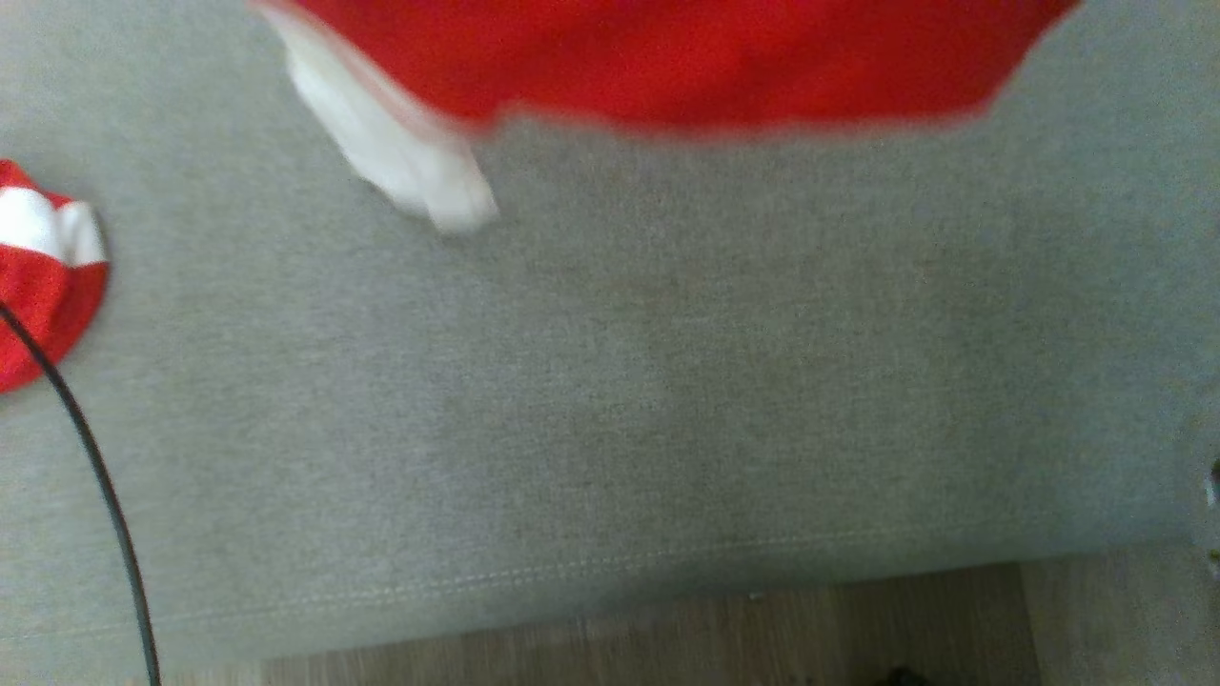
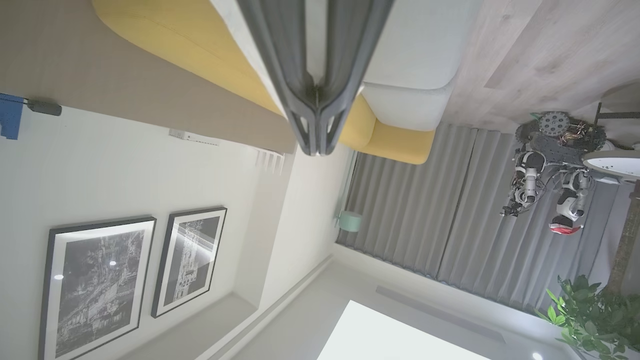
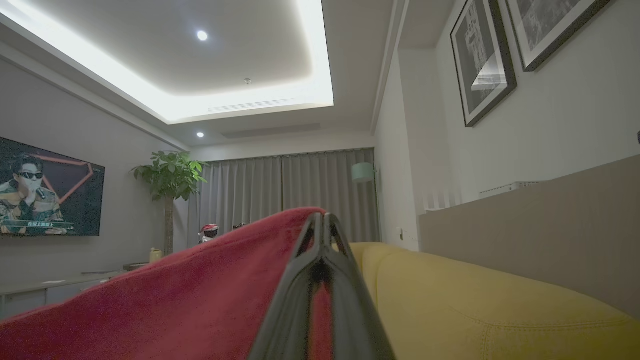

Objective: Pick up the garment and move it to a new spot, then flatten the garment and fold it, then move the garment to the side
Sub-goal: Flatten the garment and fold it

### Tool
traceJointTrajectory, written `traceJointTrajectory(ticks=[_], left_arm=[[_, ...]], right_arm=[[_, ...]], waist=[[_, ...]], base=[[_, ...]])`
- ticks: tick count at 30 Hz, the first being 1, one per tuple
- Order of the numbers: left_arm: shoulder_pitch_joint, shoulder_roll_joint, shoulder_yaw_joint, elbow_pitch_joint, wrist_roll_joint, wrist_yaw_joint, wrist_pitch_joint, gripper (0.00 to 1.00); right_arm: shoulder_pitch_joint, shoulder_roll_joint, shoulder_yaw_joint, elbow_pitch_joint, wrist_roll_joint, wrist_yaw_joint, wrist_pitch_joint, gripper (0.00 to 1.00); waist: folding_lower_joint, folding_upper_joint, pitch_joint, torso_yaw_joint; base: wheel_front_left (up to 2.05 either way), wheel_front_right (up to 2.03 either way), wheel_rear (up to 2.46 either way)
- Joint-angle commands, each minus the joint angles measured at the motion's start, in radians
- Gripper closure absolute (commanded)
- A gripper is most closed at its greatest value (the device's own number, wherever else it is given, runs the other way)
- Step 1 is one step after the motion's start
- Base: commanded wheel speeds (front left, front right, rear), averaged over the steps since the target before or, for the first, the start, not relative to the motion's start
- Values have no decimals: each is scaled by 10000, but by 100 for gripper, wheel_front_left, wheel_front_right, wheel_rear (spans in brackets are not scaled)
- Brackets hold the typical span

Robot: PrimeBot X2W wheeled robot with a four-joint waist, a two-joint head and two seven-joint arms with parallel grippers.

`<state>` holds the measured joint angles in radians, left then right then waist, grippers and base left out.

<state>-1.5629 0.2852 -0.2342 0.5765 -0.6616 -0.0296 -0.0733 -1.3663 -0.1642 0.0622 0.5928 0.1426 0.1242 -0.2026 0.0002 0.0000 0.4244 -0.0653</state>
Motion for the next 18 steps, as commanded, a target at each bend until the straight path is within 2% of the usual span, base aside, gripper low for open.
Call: traceJointTrajectory(ticks=[1,2,5,10,13,18], left_arm=[[-534,483,124,-176,54,-69,-125,100],[-1185,479,126,377,163,-325,-727,100],[-1788,449,108,787,212,-554,-1216,100],[-2266,256,-57,1077,-104,-954,-1734,100],[-1507,225,-306,718,-725,-1000,-1823,100],[1164,644,-1231,-617,-2210,-1007,-1866,100]], right_arm=[[-306,198,86,-173,-128,65,-96,100],[-877,289,-10,318,-290,65,-374,100],[-1365,303,-188,588,-567,65,-520,100],[-1705,-30,-358,513,-1266,65,-585,100],[-1167,-240,-315,595,-1297,65,-588,100],[462,-572,-457,1125,-1068,65,-590,100]], waist=[[-2,0,710,-213],[-2,0,929,-283],[-2,0,1175,-259],[-2,0,1757,301],[-2,0,1912,678],[-2,0,1640,1166]], base=[[0,0,0],[0,0,0],[0,0,0],[0,0,0],[0,0,0],[0,0,0]])
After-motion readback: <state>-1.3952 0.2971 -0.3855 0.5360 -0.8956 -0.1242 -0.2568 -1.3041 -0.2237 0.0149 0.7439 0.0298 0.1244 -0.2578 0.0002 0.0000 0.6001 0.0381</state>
